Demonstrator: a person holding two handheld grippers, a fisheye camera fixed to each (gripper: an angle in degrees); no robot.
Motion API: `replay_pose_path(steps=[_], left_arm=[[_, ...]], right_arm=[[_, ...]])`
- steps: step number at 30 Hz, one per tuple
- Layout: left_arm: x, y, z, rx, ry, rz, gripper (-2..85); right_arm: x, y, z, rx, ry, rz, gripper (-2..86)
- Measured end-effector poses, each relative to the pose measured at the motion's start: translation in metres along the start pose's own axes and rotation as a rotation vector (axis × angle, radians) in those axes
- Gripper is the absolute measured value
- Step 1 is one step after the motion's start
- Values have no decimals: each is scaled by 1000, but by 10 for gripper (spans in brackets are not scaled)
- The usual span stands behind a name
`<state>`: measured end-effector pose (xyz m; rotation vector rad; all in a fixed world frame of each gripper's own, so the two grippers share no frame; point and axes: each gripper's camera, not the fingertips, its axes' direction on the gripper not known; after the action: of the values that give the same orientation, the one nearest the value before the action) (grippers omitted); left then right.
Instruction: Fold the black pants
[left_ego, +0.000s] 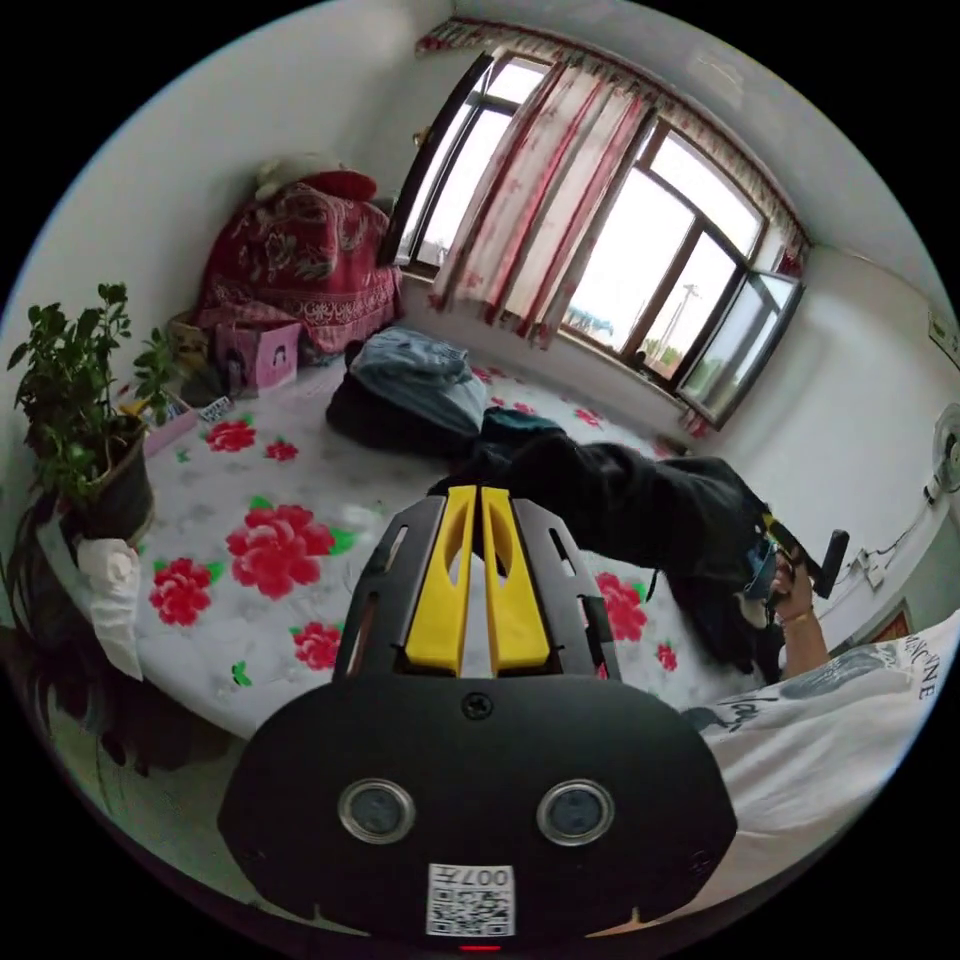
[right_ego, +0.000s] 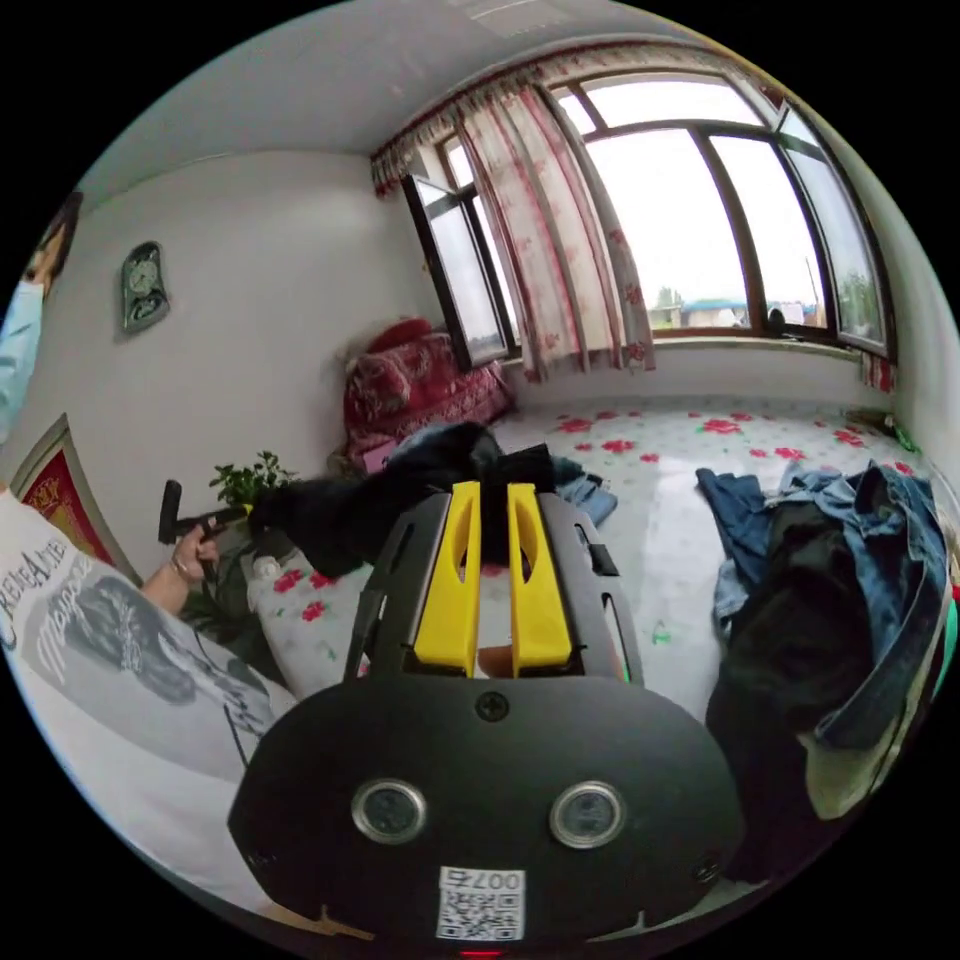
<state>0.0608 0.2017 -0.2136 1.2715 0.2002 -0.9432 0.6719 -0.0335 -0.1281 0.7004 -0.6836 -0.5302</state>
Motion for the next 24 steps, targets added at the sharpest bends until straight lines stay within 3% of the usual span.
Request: replay_pose_path(steps=[4,7,14,24], left_arm=[[-26,52,58,-268,-89,-153,43],[-38,102,95,-446,-120,-249,84],[-19,133,136,-587,-101,-187,98],[19,78,183,-558,-140,-20,106]], right_arm=[[16,83,56,-399,72,152,62],[22,135,82,-575,123,242,70],[45,142,94,-588,101,329,86],[83,60,154,-495,-14,328,98]])
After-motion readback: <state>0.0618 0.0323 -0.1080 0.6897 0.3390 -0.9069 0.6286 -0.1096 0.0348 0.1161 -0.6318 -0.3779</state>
